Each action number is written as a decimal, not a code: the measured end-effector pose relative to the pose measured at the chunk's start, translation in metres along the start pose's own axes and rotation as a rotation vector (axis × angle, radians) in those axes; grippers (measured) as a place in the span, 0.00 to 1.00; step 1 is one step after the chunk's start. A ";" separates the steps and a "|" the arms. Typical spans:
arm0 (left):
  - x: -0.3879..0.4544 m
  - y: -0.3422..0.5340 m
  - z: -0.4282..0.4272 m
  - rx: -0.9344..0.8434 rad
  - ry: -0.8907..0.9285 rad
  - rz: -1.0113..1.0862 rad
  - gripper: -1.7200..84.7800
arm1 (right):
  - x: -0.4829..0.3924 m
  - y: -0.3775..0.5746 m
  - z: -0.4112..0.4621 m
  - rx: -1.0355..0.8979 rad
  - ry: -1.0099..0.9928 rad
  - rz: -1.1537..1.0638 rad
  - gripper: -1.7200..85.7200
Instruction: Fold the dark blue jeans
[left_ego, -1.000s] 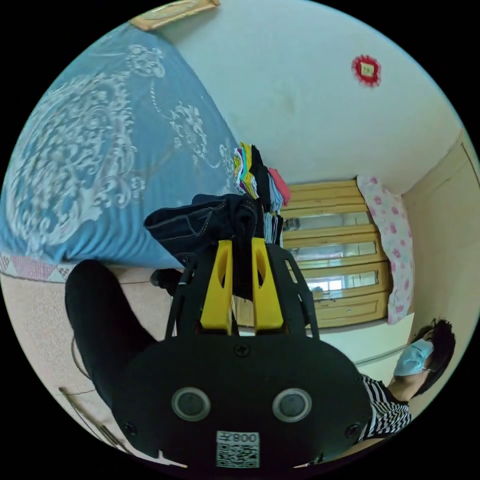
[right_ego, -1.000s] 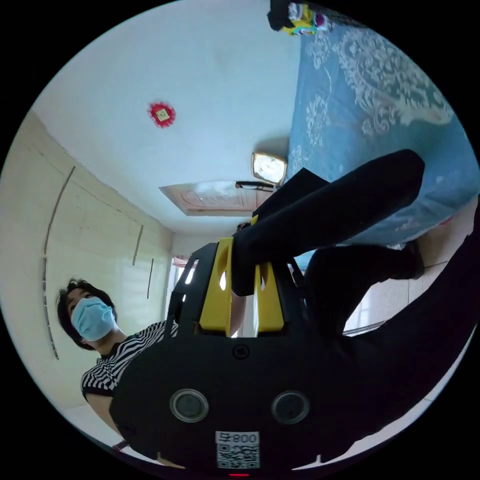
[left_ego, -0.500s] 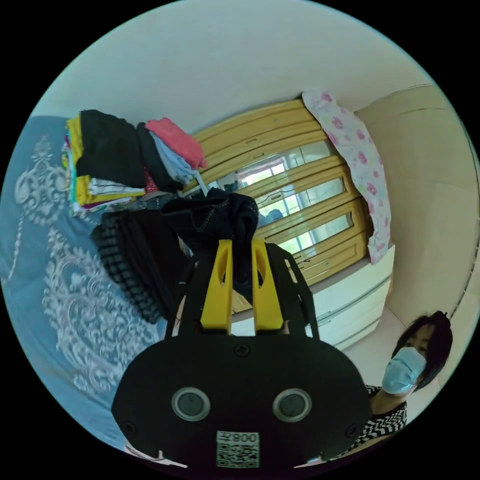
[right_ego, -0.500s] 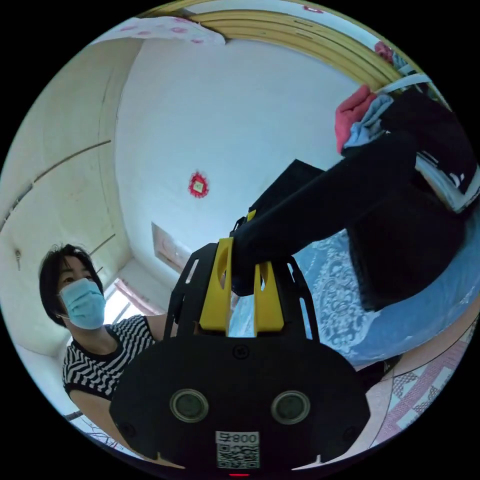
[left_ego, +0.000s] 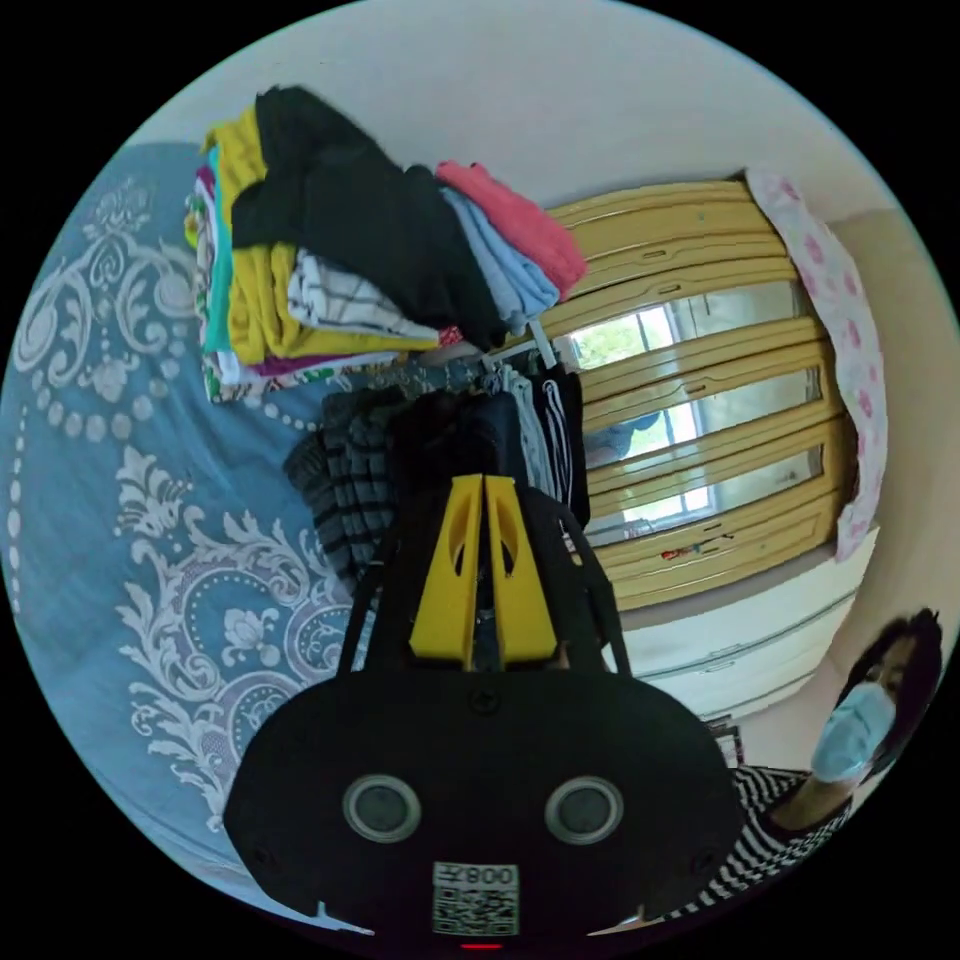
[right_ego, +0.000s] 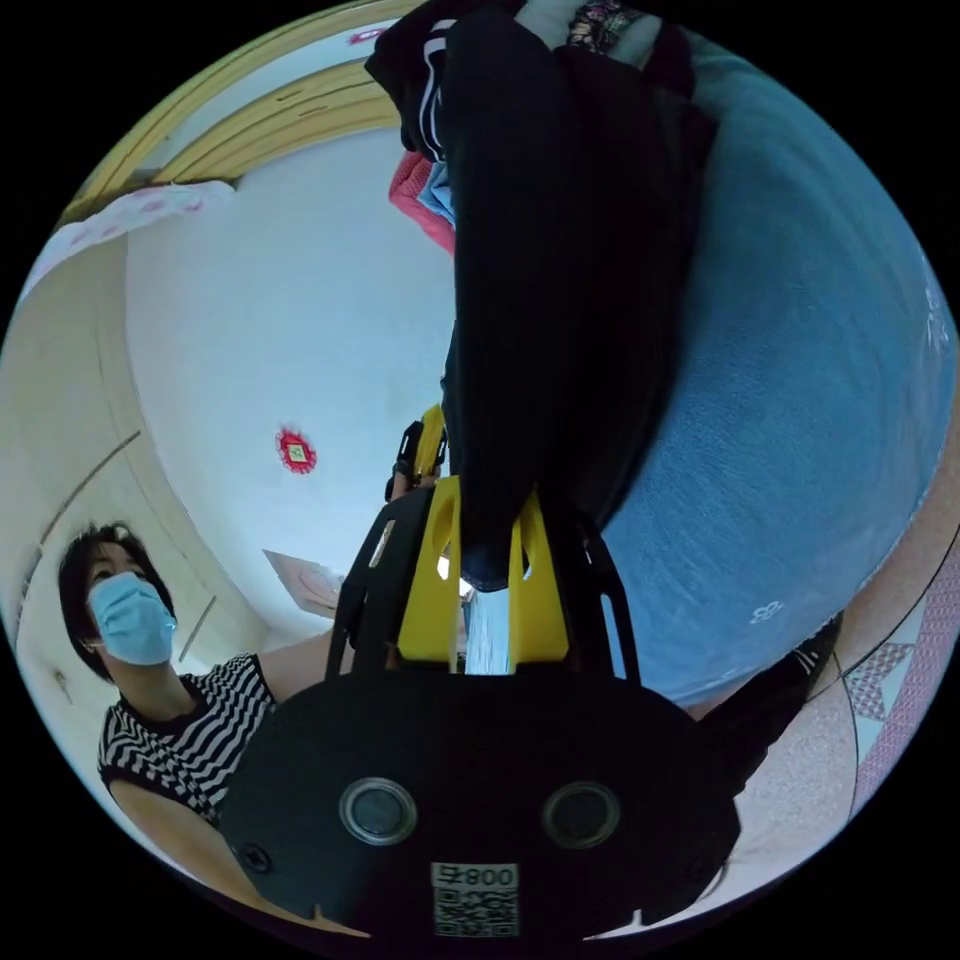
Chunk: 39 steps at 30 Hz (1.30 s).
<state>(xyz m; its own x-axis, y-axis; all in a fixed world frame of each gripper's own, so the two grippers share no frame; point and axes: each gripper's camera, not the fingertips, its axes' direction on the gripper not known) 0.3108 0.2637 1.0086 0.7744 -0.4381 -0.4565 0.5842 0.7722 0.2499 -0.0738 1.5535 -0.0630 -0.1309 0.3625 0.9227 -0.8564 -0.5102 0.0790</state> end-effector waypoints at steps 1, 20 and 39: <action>0.002 -0.002 0.004 0.011 0.003 0.016 0.03 | 0.002 -0.001 -0.005 0.008 0.003 -0.011 0.11; -0.033 -0.073 0.213 -0.199 -0.392 0.252 0.02 | -0.063 -0.052 -0.081 0.176 0.244 -0.373 0.04; -0.077 -0.045 0.202 -0.065 -0.080 0.226 0.02 | -0.042 -0.113 -0.040 0.172 0.319 -0.360 0.02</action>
<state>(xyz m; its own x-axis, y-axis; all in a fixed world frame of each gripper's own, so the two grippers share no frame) 0.2737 0.1696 1.2046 0.9018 -0.2837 -0.3259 0.3790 0.8817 0.2810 0.0083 1.6269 -0.1260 -0.0122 0.7454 0.6665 -0.7840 -0.4208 0.4563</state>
